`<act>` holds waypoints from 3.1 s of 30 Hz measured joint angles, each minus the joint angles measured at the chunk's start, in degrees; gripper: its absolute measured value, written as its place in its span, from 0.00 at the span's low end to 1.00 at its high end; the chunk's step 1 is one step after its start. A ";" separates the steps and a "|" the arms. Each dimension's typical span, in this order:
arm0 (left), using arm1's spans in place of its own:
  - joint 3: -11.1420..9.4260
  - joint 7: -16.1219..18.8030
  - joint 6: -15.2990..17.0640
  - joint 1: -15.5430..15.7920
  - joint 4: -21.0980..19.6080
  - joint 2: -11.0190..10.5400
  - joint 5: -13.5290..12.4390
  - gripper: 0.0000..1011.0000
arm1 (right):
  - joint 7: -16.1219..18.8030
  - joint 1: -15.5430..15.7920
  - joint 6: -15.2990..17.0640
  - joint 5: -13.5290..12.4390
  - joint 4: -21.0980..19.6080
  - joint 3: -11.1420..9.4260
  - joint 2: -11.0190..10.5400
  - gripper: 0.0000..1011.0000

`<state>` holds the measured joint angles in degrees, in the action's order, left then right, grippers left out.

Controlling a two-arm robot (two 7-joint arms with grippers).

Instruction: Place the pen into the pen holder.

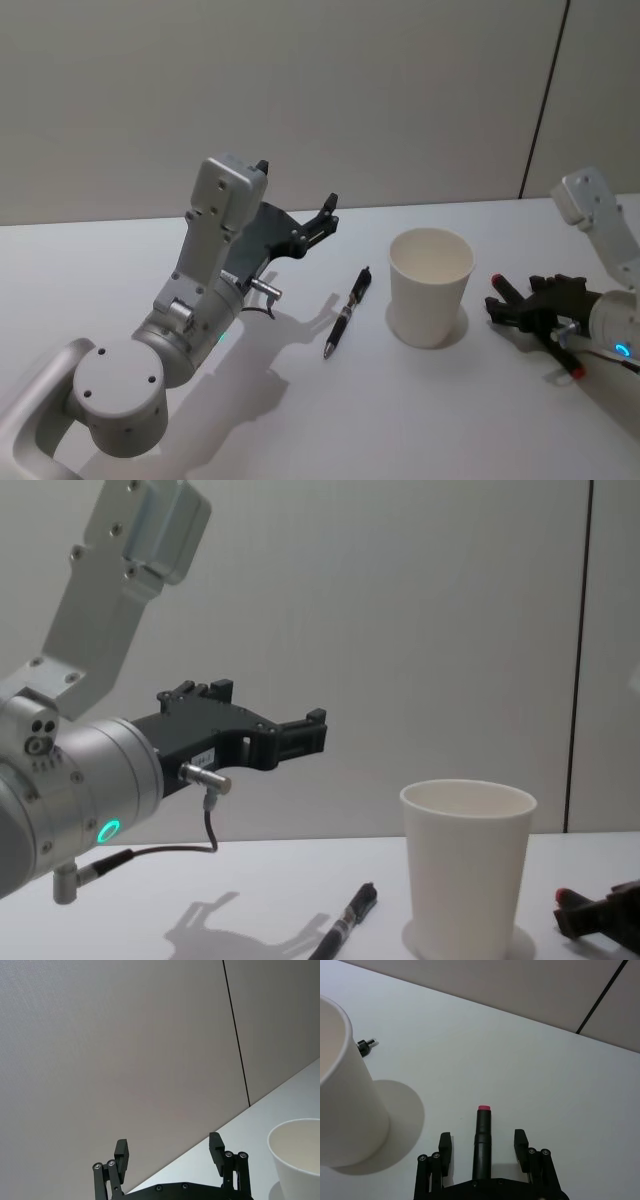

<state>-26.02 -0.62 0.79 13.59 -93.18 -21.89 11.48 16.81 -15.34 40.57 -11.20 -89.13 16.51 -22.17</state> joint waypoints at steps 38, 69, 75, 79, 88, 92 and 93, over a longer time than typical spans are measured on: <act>0.00 0.00 0.00 0.00 0.00 0.00 0.00 0.99 | -0.07 0.05 0.03 0.06 0.10 -0.01 0.00 0.53; 0.00 0.00 0.00 0.00 0.00 0.00 0.00 0.99 | -0.07 0.06 0.04 0.08 0.10 -0.02 0.00 0.33; 0.00 0.00 0.00 0.00 0.00 0.00 0.00 0.99 | -0.07 0.06 0.05 0.08 0.10 -0.02 0.00 0.27; 0.00 0.00 0.00 0.00 0.00 0.00 0.00 0.99 | -0.07 0.06 0.05 0.08 0.11 -0.01 0.00 0.22; 0.00 0.00 0.00 0.00 0.00 0.00 0.00 0.99 | -0.07 0.05 0.04 0.08 0.10 -0.03 0.00 0.18; 0.00 0.00 0.00 0.00 0.00 0.00 0.00 0.99 | -0.07 0.06 0.03 0.08 0.10 -0.02 0.00 0.18; 0.00 0.00 0.00 0.00 0.00 0.00 0.00 0.99 | -0.07 0.05 0.03 0.08 0.10 -0.03 0.00 0.18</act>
<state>-26.03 -0.62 0.79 13.59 -93.18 -21.89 11.48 16.74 -15.29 40.60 -11.12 -89.03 16.49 -22.18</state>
